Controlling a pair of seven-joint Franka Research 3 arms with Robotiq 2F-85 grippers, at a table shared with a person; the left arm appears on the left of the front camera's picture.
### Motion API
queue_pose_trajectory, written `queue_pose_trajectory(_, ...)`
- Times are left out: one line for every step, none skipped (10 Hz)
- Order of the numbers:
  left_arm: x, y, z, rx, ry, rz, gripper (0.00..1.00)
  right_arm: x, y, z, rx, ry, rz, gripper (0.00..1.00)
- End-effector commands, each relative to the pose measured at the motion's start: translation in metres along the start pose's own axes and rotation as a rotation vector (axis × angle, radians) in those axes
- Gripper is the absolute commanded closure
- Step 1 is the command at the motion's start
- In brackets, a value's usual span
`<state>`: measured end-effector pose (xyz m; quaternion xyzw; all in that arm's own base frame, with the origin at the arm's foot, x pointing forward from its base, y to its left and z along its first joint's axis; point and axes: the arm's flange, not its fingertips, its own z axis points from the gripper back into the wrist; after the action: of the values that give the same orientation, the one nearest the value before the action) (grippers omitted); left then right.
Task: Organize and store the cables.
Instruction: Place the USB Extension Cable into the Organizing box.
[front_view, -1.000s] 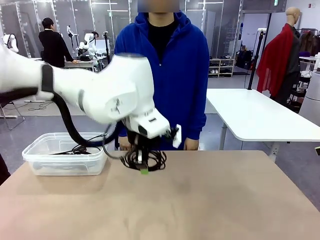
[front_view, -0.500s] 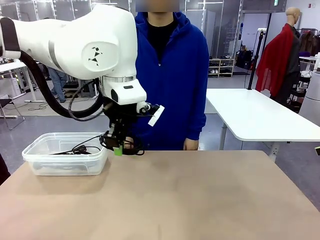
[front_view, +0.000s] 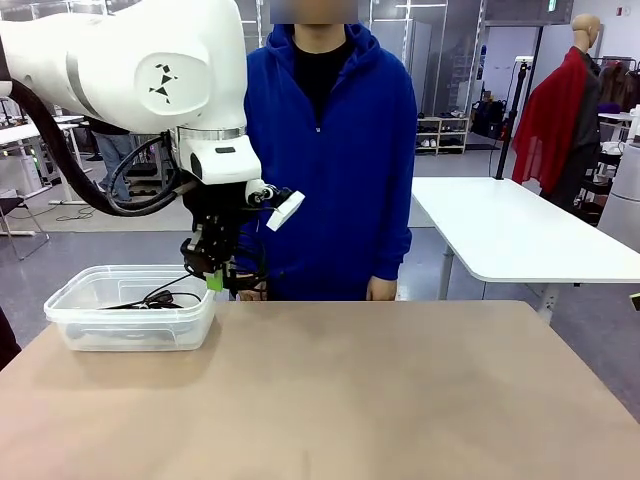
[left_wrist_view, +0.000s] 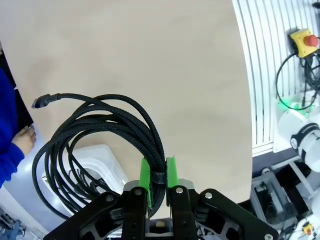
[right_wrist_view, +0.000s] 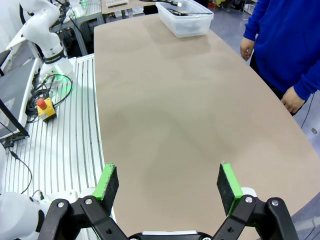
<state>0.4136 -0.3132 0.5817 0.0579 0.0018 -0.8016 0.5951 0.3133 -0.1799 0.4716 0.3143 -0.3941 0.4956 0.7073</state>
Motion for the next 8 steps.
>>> queue_pose_trajectory(0.01,-0.002,-0.003,-0.003,0.004,0.011,1.0,0.003,0.001,0.001,-0.006,-0.016,0.011,0.0)
queue_pose_trajectory(0.01,-0.002,-0.003,-0.003,0.004,0.011,1.0,0.003,0.001,0.001,-0.006,-0.016,0.011,0.0)
queue_pose_trajectory(0.01,-0.002,-0.003,-0.003,0.004,0.011,1.0,0.003,0.001,0.001,-0.006,-0.016,0.011,0.0)
queue_pose_trajectory(0.01,-0.002,-0.003,-0.003,0.004,0.011,1.0,0.003,0.001,0.001,-0.006,-0.016,0.011,0.0)
queue_pose_trajectory(0.01,-0.002,-0.003,-0.003,0.004,0.011,1.0,0.003,0.001,0.001,-0.006,-0.016,0.011,0.0)
queue_pose_trajectory(0.01,-0.002,-0.003,-0.003,0.004,0.011,1.0,0.003,0.001,0.001,-0.006,-0.016,0.011,0.0)
queue_pose_trajectory(0.008,-0.001,-0.004,-0.007,0.001,-0.01,0.85,0.003,0.001,0.001,-0.006,-0.016,0.011,0.0)
queue_pose_trajectory(-0.017,0.005,0.007,-0.005,-0.039,-0.019,0.85,0.003,0.001,0.001,-0.006,-0.016,0.011,0.0)
